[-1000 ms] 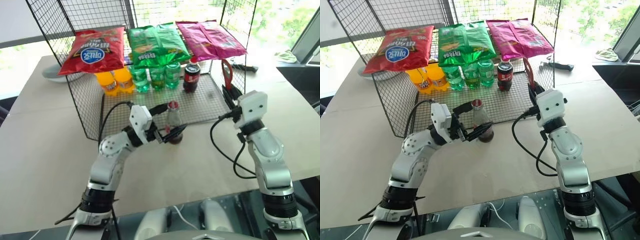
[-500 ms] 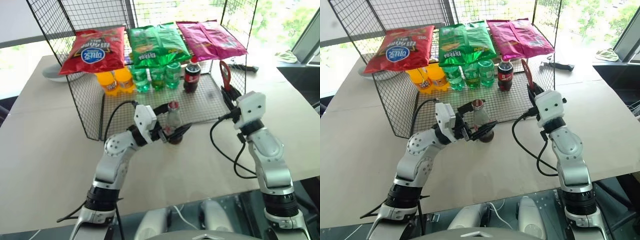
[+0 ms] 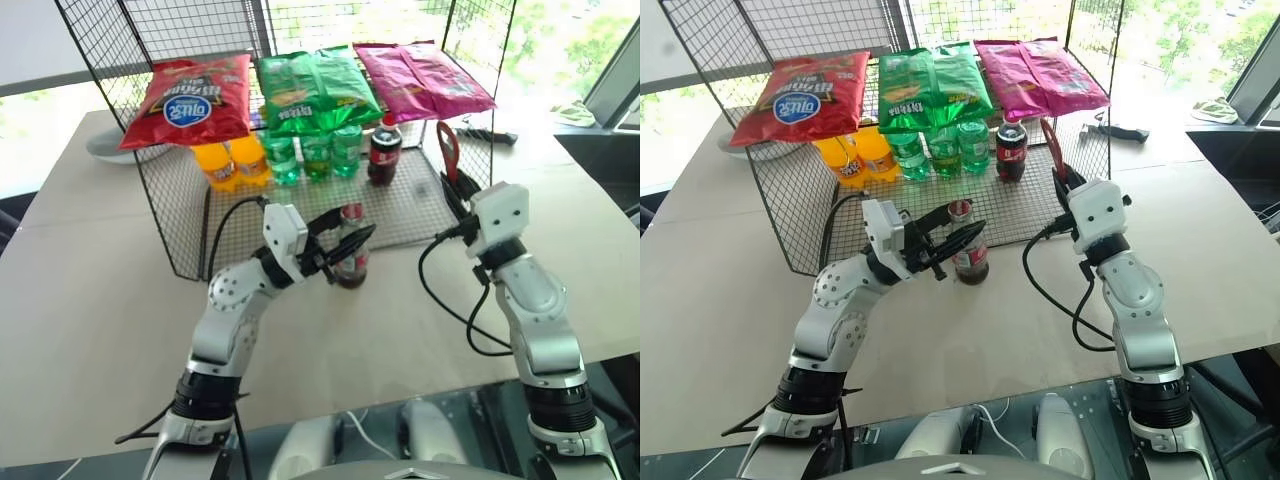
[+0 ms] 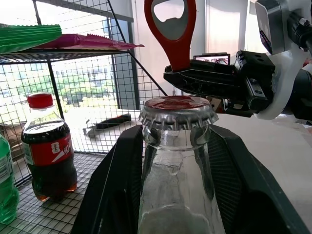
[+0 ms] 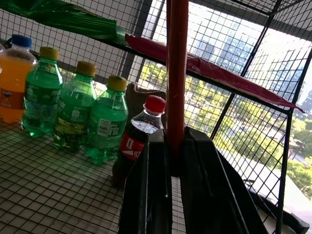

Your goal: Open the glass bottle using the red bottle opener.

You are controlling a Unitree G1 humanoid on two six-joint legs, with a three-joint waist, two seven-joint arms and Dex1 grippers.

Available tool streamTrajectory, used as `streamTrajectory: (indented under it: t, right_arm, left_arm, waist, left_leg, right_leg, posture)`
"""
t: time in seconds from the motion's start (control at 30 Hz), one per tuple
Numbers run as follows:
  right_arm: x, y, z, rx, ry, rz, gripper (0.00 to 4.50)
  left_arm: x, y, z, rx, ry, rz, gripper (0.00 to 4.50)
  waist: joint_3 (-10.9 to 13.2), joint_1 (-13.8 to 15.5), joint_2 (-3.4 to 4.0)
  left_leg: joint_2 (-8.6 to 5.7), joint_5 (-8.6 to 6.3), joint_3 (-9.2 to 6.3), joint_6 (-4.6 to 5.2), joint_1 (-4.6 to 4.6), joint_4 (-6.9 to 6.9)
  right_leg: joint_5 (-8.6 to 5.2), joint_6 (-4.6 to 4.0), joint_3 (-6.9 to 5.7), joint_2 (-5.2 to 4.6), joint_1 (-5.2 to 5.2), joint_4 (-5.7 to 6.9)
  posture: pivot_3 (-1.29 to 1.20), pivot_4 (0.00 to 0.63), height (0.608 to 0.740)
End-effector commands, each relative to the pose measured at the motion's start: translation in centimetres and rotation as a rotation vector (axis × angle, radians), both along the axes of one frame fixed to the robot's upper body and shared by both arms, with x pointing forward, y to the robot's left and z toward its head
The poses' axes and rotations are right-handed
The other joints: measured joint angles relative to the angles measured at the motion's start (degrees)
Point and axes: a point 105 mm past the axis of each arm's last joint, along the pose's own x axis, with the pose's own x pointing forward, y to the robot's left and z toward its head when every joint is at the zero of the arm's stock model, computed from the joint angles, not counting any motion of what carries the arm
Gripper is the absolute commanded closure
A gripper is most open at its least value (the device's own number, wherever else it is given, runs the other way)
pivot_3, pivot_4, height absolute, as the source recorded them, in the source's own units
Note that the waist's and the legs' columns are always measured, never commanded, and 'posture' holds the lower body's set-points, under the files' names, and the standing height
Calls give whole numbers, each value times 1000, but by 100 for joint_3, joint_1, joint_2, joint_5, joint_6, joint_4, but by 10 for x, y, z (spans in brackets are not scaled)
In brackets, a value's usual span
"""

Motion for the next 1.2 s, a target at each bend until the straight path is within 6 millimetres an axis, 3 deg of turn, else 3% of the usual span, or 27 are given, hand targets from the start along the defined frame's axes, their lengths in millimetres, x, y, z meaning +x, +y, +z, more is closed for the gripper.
streamTrajectory:
  t: [0.03, 0.2, 0.43, 0.67, 0.9, 1.0, 1.2]
  right_arm:
    - [-5, 6, 13, -6, -59, 30, 4500]
    - [-10, 25, 6, -155, -77, 114, 4500]
    - [-22, 61, -25, -444, -83, 276, 4500]
    - [-27, 73, -40, -629, -175, 317, 4500]
    - [-29, 80, -37, -713, -403, 285, 4500]
    - [-27, 83, -31, -672, -478, 260, 4500]
    - [-23, 96, -39, -657, -495, 284, 4500]
  left_arm:
    - [0, 3, -9, 46, 6, 11, 2960]
    - [3, 7, -17, 79, 12, 31, 2960]
    - [5, 7, -20, 65, 28, 45, 2960]
    - [7, 7, -22, 62, 35, 50, 2960]
    - [8, 6, -22, 56, 42, 49, 2960]
    - [9, 6, -22, 54, 45, 48, 2960]
    - [10, 5, -22, 51, 49, 46, 2960]
  waist:
    - [0, 0, 0]
    - [0, -2, 0]
    - [-1, -4, -2]
    - [-5, 1, -5]
    - [-9, 1, -7]
    - [-9, 1, -7]
    - [-10, -7, -8]
  left_leg:
    - [0, 0, 0, 0, 0, 0]
    - [0, 0, 1, 0, 4, -1]
    - [4, 0, 3, 0, 23, -3]
    - [4, 0, 1, 0, 36, -2]
    - [4, 0, 2, -1, 40, -2]
    - [4, 0, 1, -1, 41, -3]
    - [5, 0, 3, -1, 42, -3]
  right_leg:
    - [0, 0, 0, 0, 0, 0]
    - [0, 0, 1, 0, 3, 0]
    - [0, 0, 0, 4, 21, -2]
    - [0, 1, -3, 3, 35, -5]
    - [0, 1, -3, 4, 37, -5]
    - [0, 1, -3, 5, 38, -5]
    - [0, 0, 0, 6, 37, -5]
  posture:
    - [0, 150, 740]
    - [0, 150, 740]
    - [0, 150, 740]
    - [0, 150, 740]
    - [0, 150, 740]
    - [0, 150, 740]
    - [0, 150, 740]
